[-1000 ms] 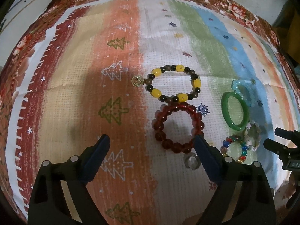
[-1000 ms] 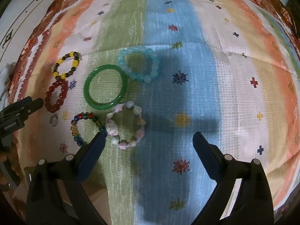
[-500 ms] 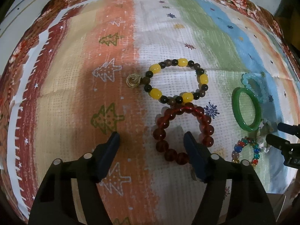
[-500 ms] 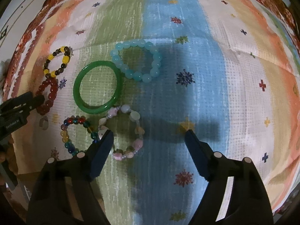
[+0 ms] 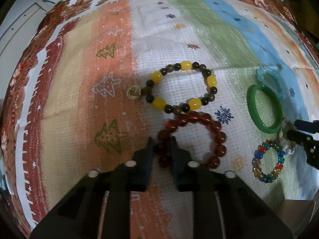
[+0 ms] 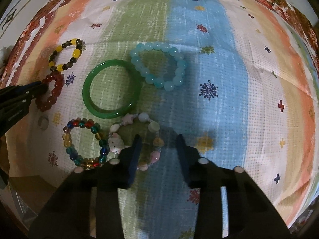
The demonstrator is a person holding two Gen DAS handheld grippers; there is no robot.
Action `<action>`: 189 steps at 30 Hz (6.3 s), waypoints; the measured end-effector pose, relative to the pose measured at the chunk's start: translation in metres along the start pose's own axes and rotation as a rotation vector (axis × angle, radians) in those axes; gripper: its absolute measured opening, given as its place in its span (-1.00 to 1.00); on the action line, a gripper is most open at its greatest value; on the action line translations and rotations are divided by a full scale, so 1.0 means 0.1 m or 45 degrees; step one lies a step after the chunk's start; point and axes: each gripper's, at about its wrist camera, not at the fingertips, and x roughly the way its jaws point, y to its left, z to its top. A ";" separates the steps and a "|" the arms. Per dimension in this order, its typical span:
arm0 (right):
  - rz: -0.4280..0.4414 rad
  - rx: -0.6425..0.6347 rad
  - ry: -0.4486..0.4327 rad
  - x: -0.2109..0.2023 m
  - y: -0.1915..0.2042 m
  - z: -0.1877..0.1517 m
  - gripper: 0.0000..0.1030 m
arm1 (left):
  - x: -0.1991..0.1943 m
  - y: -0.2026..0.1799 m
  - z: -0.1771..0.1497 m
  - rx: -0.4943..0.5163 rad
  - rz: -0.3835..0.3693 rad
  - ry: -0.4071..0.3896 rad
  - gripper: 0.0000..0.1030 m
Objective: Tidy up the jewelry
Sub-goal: 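Lower left tool onto dark red bead bracelet while right tool lowers onto pink-white bracelet, then close left tool on red bracelet and lift while right tool grasps and lifts pink-white bracelet, then carry both bracelets over the silver tin and open both tools to drop them, then move left tool toward yellow-black bracelet while right tool moves toward green jade bangle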
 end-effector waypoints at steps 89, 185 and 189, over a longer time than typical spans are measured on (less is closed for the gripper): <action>0.348 -0.222 -0.502 -1.85 0.64 -0.99 -0.75 | -1.82 -0.38 -0.92 0.031 -0.316 -0.424 -0.75; 0.253 -0.100 -0.099 -0.62 0.47 -0.28 0.10 | -0.80 0.47 -0.06 -0.207 -0.101 -0.184 -0.14; 0.246 -0.109 -0.077 -0.55 0.49 -0.26 0.10 | -0.68 0.53 0.01 -0.222 -0.090 -0.161 -0.13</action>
